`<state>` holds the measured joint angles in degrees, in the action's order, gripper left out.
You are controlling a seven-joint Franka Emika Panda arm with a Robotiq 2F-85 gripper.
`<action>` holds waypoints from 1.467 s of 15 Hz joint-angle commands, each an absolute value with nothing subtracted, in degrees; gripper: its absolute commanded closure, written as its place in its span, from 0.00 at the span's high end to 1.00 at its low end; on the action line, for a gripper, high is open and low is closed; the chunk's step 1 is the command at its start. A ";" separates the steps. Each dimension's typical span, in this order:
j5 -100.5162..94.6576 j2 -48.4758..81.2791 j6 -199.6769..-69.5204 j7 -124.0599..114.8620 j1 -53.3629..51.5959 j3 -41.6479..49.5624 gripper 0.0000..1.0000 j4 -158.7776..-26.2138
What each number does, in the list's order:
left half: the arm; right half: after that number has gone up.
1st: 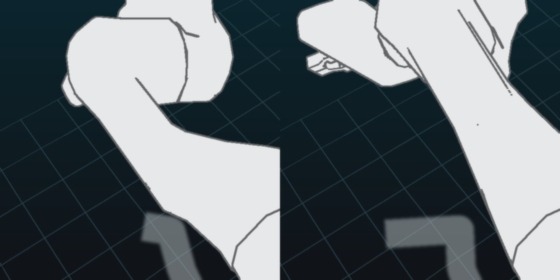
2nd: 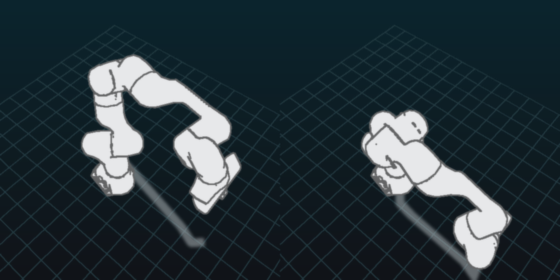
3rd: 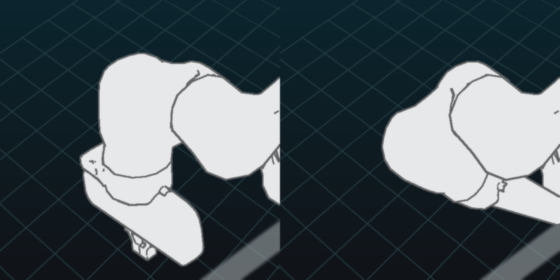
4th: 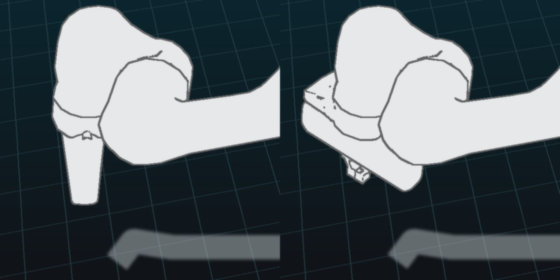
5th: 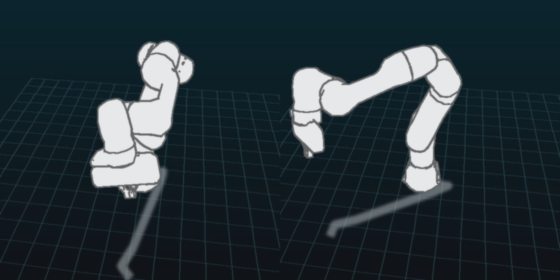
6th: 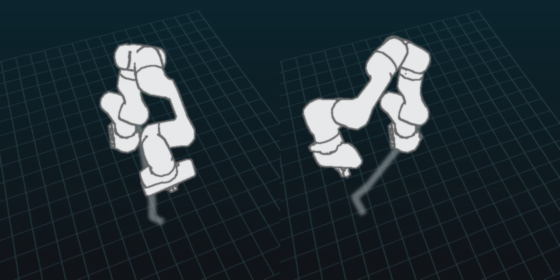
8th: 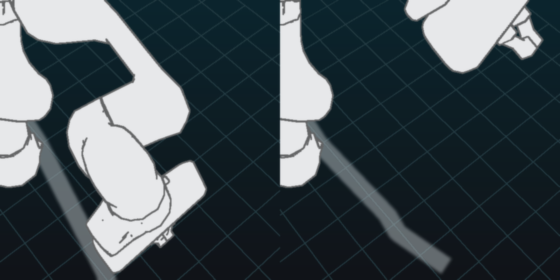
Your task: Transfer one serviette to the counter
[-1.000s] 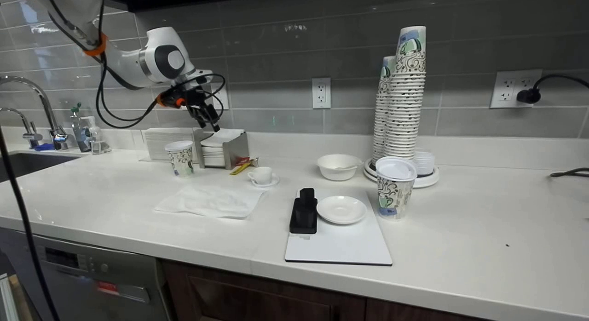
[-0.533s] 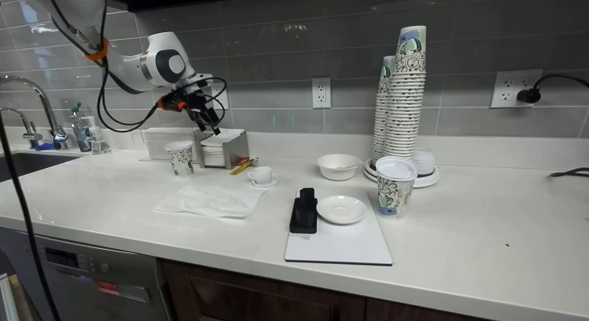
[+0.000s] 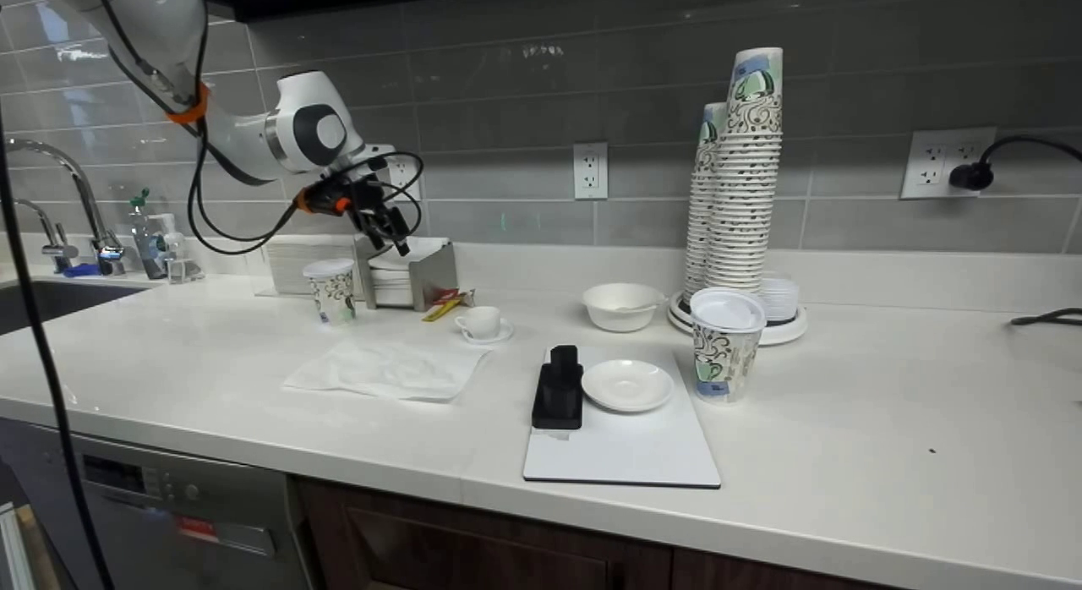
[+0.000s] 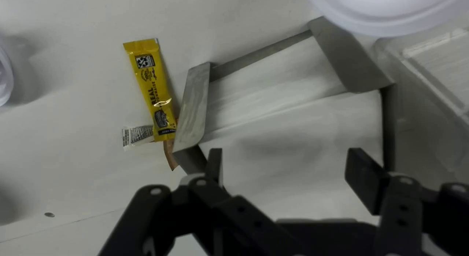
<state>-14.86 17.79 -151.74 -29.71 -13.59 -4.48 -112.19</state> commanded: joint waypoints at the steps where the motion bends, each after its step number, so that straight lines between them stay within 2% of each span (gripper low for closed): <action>1: -14.70 19.98 -154.20 -28.33 -15.03 -2.84 0.71 -110.38; 2: -14.59 20.23 -154.64 -28.13 -15.13 -2.73 0.66 -110.32; 4: -14.73 20.78 -155.55 -27.76 -15.49 -2.35 0.66 -110.12; 12: -14.52 23.78 -158.17 -26.06 -17.49 -0.94 0.72 -108.65; 16: -14.58 24.40 -157.94 -25.56 -18.15 -0.37 0.56 -108.15; 17: -14.58 24.37 -157.89 -25.52 -18.25 -0.28 0.48 -108.07; 18: -14.65 24.35 -157.83 -25.57 -18.38 -0.14 0.51 -107.95; 19: -14.74 24.35 -157.84 -25.60 -18.51 0.02 0.46 -107.87; 21: -14.81 24.43 -157.78 -25.59 -18.74 0.23 0.46 -107.66; 22: -14.91 24.37 -157.76 -25.66 -18.87 0.36 0.42 -107.63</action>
<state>-14.86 23.14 -157.43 -26.33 -17.63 -1.01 -109.20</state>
